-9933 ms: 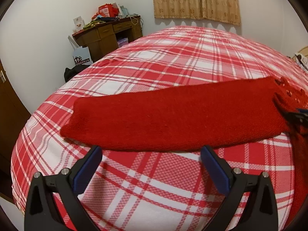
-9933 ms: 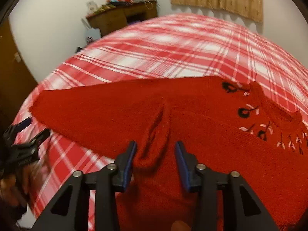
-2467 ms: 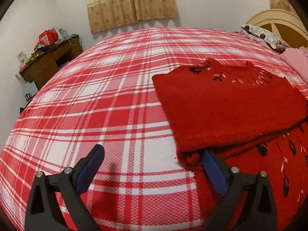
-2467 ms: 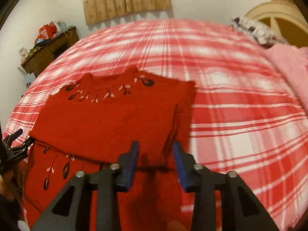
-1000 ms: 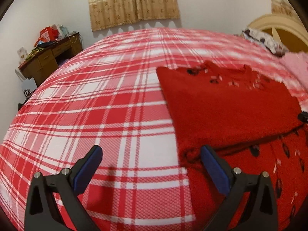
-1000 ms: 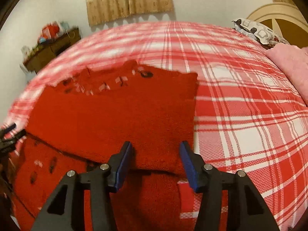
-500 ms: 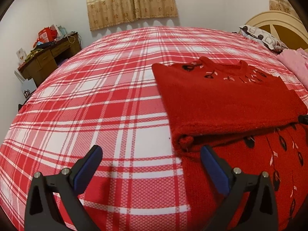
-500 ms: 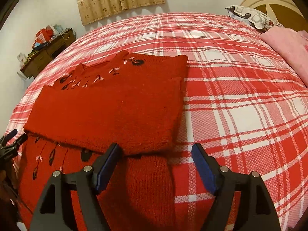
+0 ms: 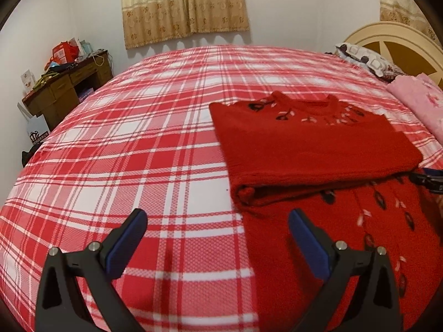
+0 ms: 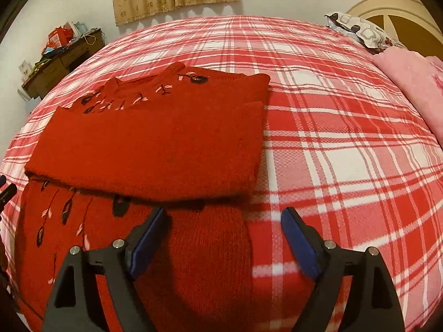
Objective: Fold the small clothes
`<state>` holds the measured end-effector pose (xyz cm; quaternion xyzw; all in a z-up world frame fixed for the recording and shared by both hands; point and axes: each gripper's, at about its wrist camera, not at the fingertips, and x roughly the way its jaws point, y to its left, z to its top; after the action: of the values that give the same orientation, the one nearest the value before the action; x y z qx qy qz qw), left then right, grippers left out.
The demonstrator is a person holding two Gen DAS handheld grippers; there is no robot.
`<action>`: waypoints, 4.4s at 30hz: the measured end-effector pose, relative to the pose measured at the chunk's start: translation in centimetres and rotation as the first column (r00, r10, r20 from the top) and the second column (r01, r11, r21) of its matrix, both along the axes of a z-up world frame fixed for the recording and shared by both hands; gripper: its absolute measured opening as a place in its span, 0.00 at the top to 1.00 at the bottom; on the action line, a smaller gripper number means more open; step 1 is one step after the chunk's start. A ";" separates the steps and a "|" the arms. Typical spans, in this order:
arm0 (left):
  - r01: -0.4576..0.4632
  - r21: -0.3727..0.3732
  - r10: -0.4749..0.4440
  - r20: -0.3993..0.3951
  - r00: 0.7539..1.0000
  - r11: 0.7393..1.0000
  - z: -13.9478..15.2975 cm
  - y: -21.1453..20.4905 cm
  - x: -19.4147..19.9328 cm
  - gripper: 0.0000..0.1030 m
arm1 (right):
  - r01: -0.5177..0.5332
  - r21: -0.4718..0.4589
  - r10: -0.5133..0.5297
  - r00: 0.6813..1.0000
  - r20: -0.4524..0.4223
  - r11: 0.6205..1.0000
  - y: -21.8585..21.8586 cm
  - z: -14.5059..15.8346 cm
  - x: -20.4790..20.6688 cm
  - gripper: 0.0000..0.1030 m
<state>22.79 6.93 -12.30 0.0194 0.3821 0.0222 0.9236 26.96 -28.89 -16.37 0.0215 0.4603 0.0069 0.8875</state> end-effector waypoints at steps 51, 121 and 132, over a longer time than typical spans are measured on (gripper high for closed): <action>0.172 -0.063 -0.177 -0.085 0.981 0.983 -0.5 -4.1 -12.4 0.00 | -0.185 0.077 0.180 0.981 0.069 0.980 5.6 2.0 -17.1 0.17; 0.123 -0.449 -0.243 -0.221 0.944 0.885 -2.9 -0.6 -17.4 0.91 | -0.028 0.198 0.031 0.999 -0.013 0.980 -1.9 -0.4 -25.4 0.92; 0.123 -0.529 -0.210 -0.107 0.972 0.839 -0.1 1.3 -15.7 0.92 | -0.058 0.327 0.003 0.986 0.168 0.943 -3.4 4.1 -25.5 0.94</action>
<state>7.08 8.24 -12.42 -0.1955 0.4437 -0.1638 0.8591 1.45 -32.29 -12.30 0.1621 0.3780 0.0995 0.9060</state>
